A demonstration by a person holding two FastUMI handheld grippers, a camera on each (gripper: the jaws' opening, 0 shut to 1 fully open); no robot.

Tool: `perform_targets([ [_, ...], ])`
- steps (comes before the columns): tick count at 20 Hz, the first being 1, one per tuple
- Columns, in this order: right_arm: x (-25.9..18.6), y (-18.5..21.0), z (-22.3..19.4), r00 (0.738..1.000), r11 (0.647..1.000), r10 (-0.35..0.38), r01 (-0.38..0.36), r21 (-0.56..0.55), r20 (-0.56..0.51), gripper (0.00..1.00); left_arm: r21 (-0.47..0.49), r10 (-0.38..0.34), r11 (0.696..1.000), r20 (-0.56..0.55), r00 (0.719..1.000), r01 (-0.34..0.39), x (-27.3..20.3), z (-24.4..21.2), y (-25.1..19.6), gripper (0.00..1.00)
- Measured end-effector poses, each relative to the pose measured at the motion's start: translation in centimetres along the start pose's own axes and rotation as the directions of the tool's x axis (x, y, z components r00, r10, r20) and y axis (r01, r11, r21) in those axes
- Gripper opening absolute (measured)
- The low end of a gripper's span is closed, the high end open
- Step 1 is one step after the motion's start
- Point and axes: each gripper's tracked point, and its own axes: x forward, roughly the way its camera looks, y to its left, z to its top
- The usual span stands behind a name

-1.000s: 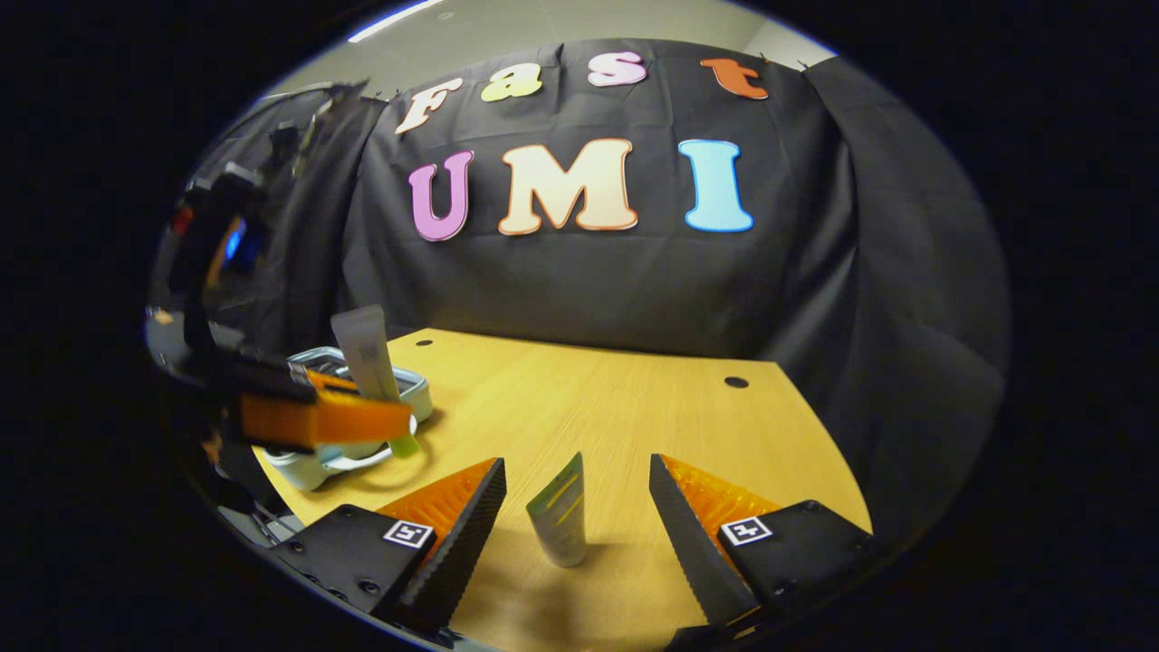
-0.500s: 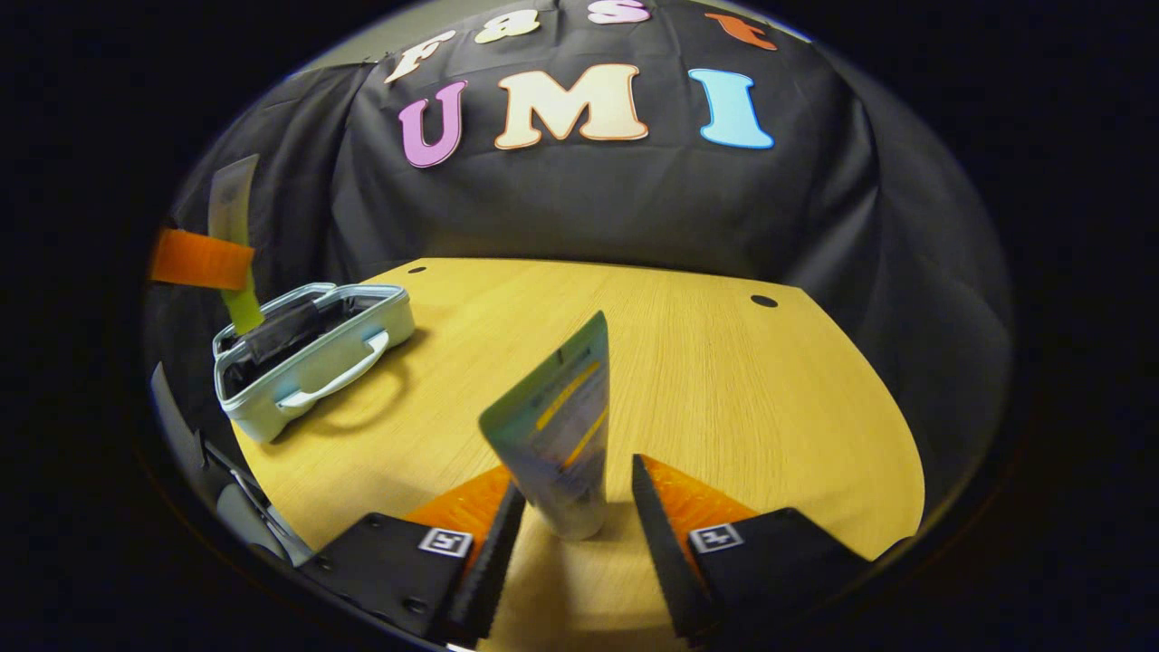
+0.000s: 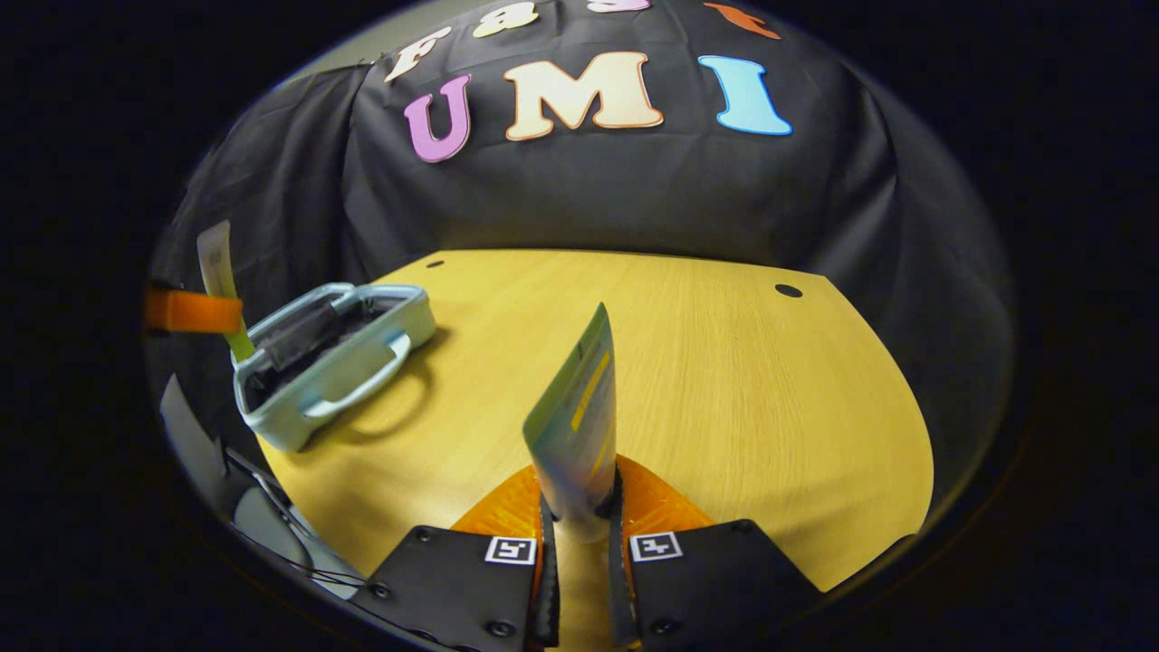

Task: First open the suitcase, pack the skin care products into it, and then close the suitcase.

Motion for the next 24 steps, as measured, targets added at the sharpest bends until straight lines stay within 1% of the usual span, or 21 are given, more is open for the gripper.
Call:
perform_targets([
  [4, -1.9, 2.9, 3.6, 0.998, 0.998, 0.054, -0.055, 0.039, 0.030, 0.23, 0.009, 0.064, 0.998, -0.071, 0.995, -0.064, 1.0, -1.2, 4.8, 0.12],
  [6, -2.4, 4.9, 5.5, 0.995, 0.994, 0.080, -0.084, 0.068, 0.053, 0.23, 0.015, 0.070, 0.997, -0.136, 0.988, -0.069, 2.0, -2.4, 6.5, 0.12],
  [9, -2.8, 8.5, 7.1, 0.992, 0.991, 0.113, -0.117, 0.060, 0.061, 0.23, 0.025, 0.072, 0.997, -0.227, 0.971, -0.068, 3.8, -4.7, 8.9, 0.12],
  [13, -2.8, 14.1, 8.0, 0.985, 0.986, 0.163, -0.165, 0.039, 0.049, 0.23, 0.024, 0.050, 0.999, -0.282, 0.958, -0.045, 5.8, -6.4, 10.9, 0.12],
  [15, -2.6, 17.0, 8.1, 0.981, 0.980, 0.192, -0.193, 0.046, 0.031, 0.23, 0.025, 0.025, 1.000, -0.307, 0.951, -0.018, 6.8, -7.2, 11.3, 0.12],
  [17, -2.5, 19.7, 8.5, 0.977, 0.976, 0.211, -0.212, 0.053, 0.020, 0.23, 0.023, 0.016, 1.000, -0.326, 0.945, -0.009, 7.8, -7.9, 11.9, 0.13],
  [20, -1.9, 23.3, 9.0, 0.971, 0.970, 0.239, -0.239, 0.046, 0.003, 0.23, 0.000, -0.021, 1.000, -0.338, 0.941, 0.022, 9.2, -8.5, 12.2, 0.13],
  [22, -1.4, 25.8, 8.9, 0.962, 0.961, 0.272, -0.270, 0.068, -0.024, 0.23, -0.006, -0.048, 0.999, -0.331, 0.942, 0.049, 10.0, -8.6, 12.5, 0.14],
  [24, -0.7, 27.6, 8.4, 0.960, 0.959, 0.275, -0.270, 0.090, -0.046, 0.23, -0.020, -0.081, 0.997, -0.321, 0.944, 0.079, 10.7, -8.3, 12.7, 0.16],
])
